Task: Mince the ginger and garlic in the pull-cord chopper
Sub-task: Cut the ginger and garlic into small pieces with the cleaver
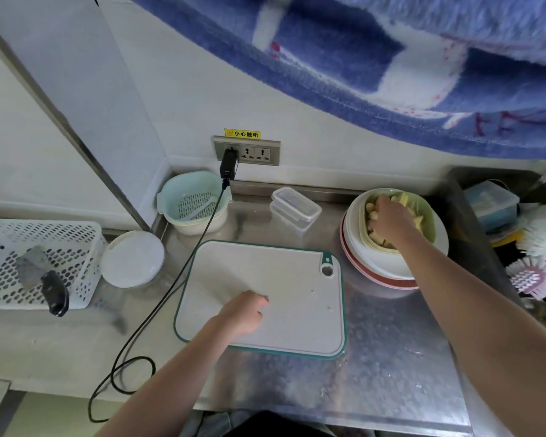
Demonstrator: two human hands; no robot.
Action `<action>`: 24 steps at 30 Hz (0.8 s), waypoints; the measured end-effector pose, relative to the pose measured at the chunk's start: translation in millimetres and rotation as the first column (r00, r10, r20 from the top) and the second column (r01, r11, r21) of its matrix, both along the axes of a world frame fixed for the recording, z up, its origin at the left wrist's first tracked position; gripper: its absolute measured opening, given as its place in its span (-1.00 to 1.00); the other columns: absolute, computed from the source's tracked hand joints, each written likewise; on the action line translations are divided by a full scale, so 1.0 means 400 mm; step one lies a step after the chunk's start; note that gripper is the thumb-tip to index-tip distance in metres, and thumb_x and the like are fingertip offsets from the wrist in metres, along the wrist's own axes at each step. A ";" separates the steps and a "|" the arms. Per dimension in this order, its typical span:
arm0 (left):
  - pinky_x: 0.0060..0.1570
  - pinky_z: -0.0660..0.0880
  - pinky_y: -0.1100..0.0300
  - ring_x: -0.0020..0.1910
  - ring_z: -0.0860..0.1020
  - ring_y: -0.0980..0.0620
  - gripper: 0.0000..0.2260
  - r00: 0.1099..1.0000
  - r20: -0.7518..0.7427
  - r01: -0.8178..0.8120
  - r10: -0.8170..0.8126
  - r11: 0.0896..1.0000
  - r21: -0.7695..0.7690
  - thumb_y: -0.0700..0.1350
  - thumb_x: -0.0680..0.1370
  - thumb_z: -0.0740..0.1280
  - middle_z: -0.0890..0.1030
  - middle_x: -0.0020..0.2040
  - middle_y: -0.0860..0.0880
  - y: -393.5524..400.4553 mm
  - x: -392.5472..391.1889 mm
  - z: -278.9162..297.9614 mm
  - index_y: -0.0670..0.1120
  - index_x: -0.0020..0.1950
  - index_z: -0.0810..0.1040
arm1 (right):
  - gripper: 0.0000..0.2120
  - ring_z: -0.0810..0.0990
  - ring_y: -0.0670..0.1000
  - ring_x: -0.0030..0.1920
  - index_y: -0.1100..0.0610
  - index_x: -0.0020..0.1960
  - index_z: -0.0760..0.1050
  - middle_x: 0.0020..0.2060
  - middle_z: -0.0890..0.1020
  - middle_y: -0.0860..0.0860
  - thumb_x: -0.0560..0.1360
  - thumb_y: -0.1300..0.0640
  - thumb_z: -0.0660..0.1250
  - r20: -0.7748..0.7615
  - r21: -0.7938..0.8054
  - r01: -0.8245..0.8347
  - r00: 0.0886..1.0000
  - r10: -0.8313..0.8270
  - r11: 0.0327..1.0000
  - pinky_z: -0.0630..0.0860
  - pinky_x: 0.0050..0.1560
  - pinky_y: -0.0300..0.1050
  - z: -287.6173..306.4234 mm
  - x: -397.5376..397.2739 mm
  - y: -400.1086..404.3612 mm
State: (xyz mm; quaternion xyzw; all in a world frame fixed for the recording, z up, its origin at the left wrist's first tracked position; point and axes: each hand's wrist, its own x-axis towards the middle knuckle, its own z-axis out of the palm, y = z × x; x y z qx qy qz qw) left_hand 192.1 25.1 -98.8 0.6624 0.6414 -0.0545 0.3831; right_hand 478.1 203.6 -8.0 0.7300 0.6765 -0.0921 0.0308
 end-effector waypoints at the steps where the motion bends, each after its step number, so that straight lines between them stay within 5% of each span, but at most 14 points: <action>1: 0.32 0.36 0.13 0.39 0.38 0.00 -0.55 1.000 0.004 -0.003 0.003 1.000 -0.004 -0.30 0.52 0.14 0.42 0.42 -0.01 -0.001 -0.001 0.000 -0.06 0.39 0.44 | -0.70 0.54 0.25 0.04 0.19 0.22 0.35 0.06 0.54 0.22 0.53 0.13 0.28 -0.024 0.007 -0.005 1.000 0.005 1.000 0.39 -0.19 -0.03 0.000 0.003 0.000; 4: 0.32 0.36 0.15 0.38 0.39 -0.01 -0.53 1.000 0.015 -0.011 0.011 1.000 0.005 -0.30 0.52 0.13 0.40 0.43 -0.02 -0.006 -0.004 -0.002 -0.05 0.41 0.41 | -0.71 0.55 0.25 0.00 0.17 0.15 0.34 -0.03 0.56 0.21 0.49 0.14 0.33 -0.127 0.029 0.007 0.992 -0.003 1.000 0.41 -0.18 -0.03 0.003 0.007 -0.011; 8: 0.30 0.35 0.17 0.37 0.40 -0.03 -0.53 0.999 0.035 -0.016 0.016 1.000 0.003 -0.31 0.53 0.13 0.42 0.42 -0.06 -0.011 0.000 0.014 -0.06 0.43 0.39 | -0.79 0.56 0.15 -0.24 0.13 0.02 0.34 -0.25 0.54 0.11 0.45 0.16 0.32 -0.452 0.086 0.169 0.885 -0.112 0.982 0.38 -0.36 -0.13 0.039 -0.006 -0.045; 11: 0.11 0.42 0.23 0.19 0.52 -0.05 -0.57 0.978 0.132 -0.166 0.162 0.986 0.018 -0.28 0.54 0.18 0.55 0.26 -0.11 -0.007 0.008 0.031 -0.09 0.41 0.43 | -0.77 0.51 0.05 -0.28 0.11 0.06 0.38 -0.25 0.53 0.01 0.44 0.17 0.35 -0.581 0.179 0.138 0.814 -0.009 0.974 0.34 -0.33 -0.16 0.096 -0.038 -0.096; 12: -0.02 0.45 0.24 0.05 0.57 -0.05 -0.60 0.917 0.250 -0.317 0.311 0.948 -0.018 -0.27 0.55 0.21 0.58 0.15 -0.11 0.000 0.016 0.041 -0.10 0.39 0.44 | -0.77 0.50 -0.01 -0.29 0.10 0.04 0.39 -0.25 0.54 -0.03 0.44 0.17 0.37 -0.602 0.187 0.051 0.795 0.073 0.981 0.35 -0.32 -0.21 0.107 -0.061 -0.124; 13: -0.12 0.47 0.22 -0.08 0.57 -0.04 -0.62 0.765 0.407 -0.483 0.499 0.863 -0.150 -0.24 0.55 0.26 0.59 0.05 -0.09 0.008 0.027 0.058 -0.10 0.37 0.45 | -0.77 0.49 -0.08 -0.31 0.08 0.02 0.40 -0.26 0.54 -0.07 0.43 0.18 0.39 -0.622 0.161 -0.066 0.768 0.153 0.985 0.35 -0.35 -0.31 0.107 -0.090 -0.160; 14: -0.14 0.50 0.18 -0.14 0.57 -0.03 -0.66 0.520 0.524 -0.581 0.675 0.729 -0.363 -0.20 0.56 0.29 0.58 0.00 -0.07 0.018 0.039 0.078 -0.10 0.35 0.46 | -0.77 0.48 -0.12 -0.33 0.07 -0.01 0.40 -0.28 0.53 -0.09 0.42 0.20 0.42 -0.638 0.091 -0.195 0.742 0.208 0.977 0.34 -0.40 -0.40 0.092 -0.121 -0.199; 15: -0.13 0.55 0.12 -0.13 0.59 -0.06 -0.70 0.270 0.556 -0.584 0.787 0.592 -0.555 -0.14 0.57 0.31 0.57 0.00 -0.08 0.028 0.047 0.097 -0.08 0.30 0.47 | -0.76 0.47 -0.09 -0.34 0.05 -0.03 0.40 -0.27 0.52 -0.09 0.42 0.21 0.43 -0.644 -0.002 -0.319 0.726 0.242 0.948 0.34 -0.42 -0.43 0.063 -0.154 -0.237; 16: -0.11 0.59 0.04 -0.09 0.62 -0.11 -0.74 0.119 0.542 -0.549 0.832 0.510 -0.662 -0.09 0.57 0.32 0.58 0.02 -0.12 0.035 0.051 0.106 -0.08 0.24 0.47 | -0.76 0.47 -0.05 -0.33 0.05 -0.04 0.40 -0.25 0.51 -0.07 0.42 0.21 0.44 -0.645 -0.085 -0.414 0.717 0.267 0.906 0.38 -0.40 -0.39 0.019 -0.184 -0.270; 17: -0.10 0.60 0.00 -0.06 0.63 -0.15 -0.76 0.072 0.531 -0.519 0.844 0.487 -0.703 -0.08 0.56 0.34 0.60 0.05 -0.16 0.039 0.052 0.107 -0.09 0.21 0.49 | -0.77 0.46 -0.02 -0.29 0.06 -0.03 0.43 -0.23 0.51 -0.03 0.42 0.20 0.45 -0.644 -0.143 -0.466 0.714 0.275 0.873 0.42 -0.37 -0.31 -0.030 -0.210 -0.298; 20: -0.13 0.62 0.14 -0.05 0.65 -0.12 -0.76 0.199 0.565 -0.553 0.801 0.568 -0.610 -0.28 0.53 0.33 0.64 0.05 -0.21 0.020 0.048 0.085 -0.23 0.19 0.54 | -0.74 0.46 -0.01 -0.26 0.16 0.04 0.50 -0.19 0.52 0.02 0.39 0.22 0.47 -0.684 -0.224 -0.434 0.708 0.176 0.873 0.41 -0.34 -0.30 -0.150 -0.268 -0.352; 24: -0.18 0.55 0.37 -0.17 0.58 0.03 -0.70 0.209 0.571 -0.695 0.794 0.531 -0.484 -0.50 0.48 0.25 0.61 -0.11 -0.18 -0.002 0.011 0.034 -0.35 0.19 0.52 | -0.70 0.52 -0.02 -0.20 0.10 0.08 0.55 -0.14 0.59 0.02 0.37 0.27 0.44 -0.705 -0.311 -0.238 0.707 -0.055 0.920 0.43 -0.25 -0.27 -0.210 -0.320 -0.379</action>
